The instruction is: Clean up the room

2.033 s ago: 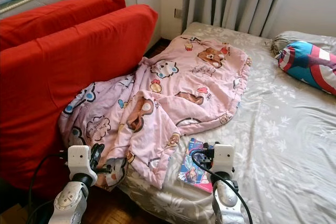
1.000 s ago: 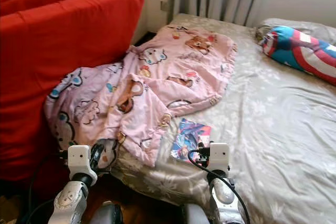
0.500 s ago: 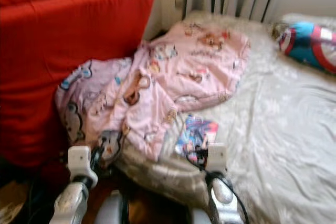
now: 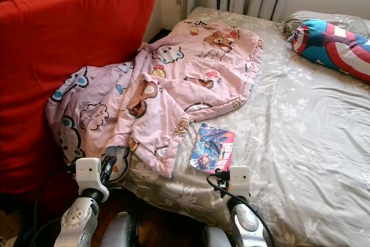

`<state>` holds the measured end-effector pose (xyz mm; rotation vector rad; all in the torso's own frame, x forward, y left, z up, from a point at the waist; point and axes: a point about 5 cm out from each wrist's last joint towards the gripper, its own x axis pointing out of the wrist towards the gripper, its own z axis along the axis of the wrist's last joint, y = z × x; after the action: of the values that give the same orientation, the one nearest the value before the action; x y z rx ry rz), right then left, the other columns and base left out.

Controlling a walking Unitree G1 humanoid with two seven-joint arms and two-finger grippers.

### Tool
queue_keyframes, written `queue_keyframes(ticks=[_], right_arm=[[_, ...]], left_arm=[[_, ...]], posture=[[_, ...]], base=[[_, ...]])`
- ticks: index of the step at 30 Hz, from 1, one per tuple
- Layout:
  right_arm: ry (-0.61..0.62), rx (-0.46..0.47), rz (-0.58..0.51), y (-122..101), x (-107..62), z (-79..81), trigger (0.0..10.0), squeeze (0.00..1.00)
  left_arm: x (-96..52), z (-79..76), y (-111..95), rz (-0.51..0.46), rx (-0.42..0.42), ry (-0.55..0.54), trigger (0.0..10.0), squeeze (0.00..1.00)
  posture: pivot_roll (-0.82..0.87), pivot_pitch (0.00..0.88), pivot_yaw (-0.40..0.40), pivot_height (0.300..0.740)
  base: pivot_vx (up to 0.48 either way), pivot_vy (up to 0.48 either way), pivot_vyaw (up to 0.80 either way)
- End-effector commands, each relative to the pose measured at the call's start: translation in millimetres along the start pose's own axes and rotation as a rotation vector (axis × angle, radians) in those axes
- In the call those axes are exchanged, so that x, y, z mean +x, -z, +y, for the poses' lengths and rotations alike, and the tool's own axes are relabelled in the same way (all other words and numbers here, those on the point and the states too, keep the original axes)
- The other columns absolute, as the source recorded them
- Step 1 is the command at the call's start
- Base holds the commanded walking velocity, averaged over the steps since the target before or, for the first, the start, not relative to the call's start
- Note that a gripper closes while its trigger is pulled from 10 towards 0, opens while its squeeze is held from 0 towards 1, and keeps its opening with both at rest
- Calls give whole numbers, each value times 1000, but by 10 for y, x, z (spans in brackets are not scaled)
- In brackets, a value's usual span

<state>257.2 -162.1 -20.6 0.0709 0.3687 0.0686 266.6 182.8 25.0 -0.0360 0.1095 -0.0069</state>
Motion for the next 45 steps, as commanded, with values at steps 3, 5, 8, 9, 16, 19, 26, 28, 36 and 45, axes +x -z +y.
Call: queue_keyframes(ticks=[3, 5, 8, 9, 16, 19, 26, 28, 36, 45], right_arm=[[30, -3, 30, 35, -6, -49, 10000, 0], [38, -7, 60, 69, -10, -73, 10000, 0], [29, -11, 98, 105, -10, -69, 10000, 0], [28, -12, 102, 110, -10, -67, 10000, 0], [35, -1, 95, 101, -4, -70, 10000, 0], [35, 1, 98, 107, -5, -66, 10000, 0], [20, 2, 92, 118, -13, -38, 10000, 0], [17, 0, 87, 113, -14, -39, 10000, 0], [-17, -44, 60, 69, 6, 10, 10000, 0], [-22, -9, 36, 32, 30, 67, 10000, 0]], left_arm=[[6, -10, 15, 15, -6, 4, 10000, 0], [11, -10, 13, 15, -6, 5, 10000, 0], [18, -11, 9, 15, -5, 5, 10000, 0], [20, -13, 8, 15, -5, 6, 10000, 0], [21, -22, 5, 13, -5, 7, 10000, 0], [19, -22, 5, 13, -4, 7, 10000, 0], [17, -27, 13, 19, -5, 9, 10000, 0], [18, -29, 15, 22, -6, 11, 10000, 0], [21, -35, 19, 26, -8, 17, 10000, 0], [21, -43, 24, 32, -11, 22, 10000, 0]], posture=[[-74, 78, -34, 639], [-73, 76, -34, 639], [-73, 75, -34, 629], [-73, 74, -35, 624], [-74, 74, -34, 615], [-74, 75, -34, 615], [-72, 77, -34, 615], [-72, 77, -33, 615], [-71, 78, -32, 615], [-70, 80, -30, 615]], base=[[0, 0, 0], [0, 0, 0], [0, 0, 0], [0, 0, 0], [0, 0, 0], [0, 0, 0], [0, 0, 0], [0, 0, 0], [0, 0, 272], [0, 0, 356]])
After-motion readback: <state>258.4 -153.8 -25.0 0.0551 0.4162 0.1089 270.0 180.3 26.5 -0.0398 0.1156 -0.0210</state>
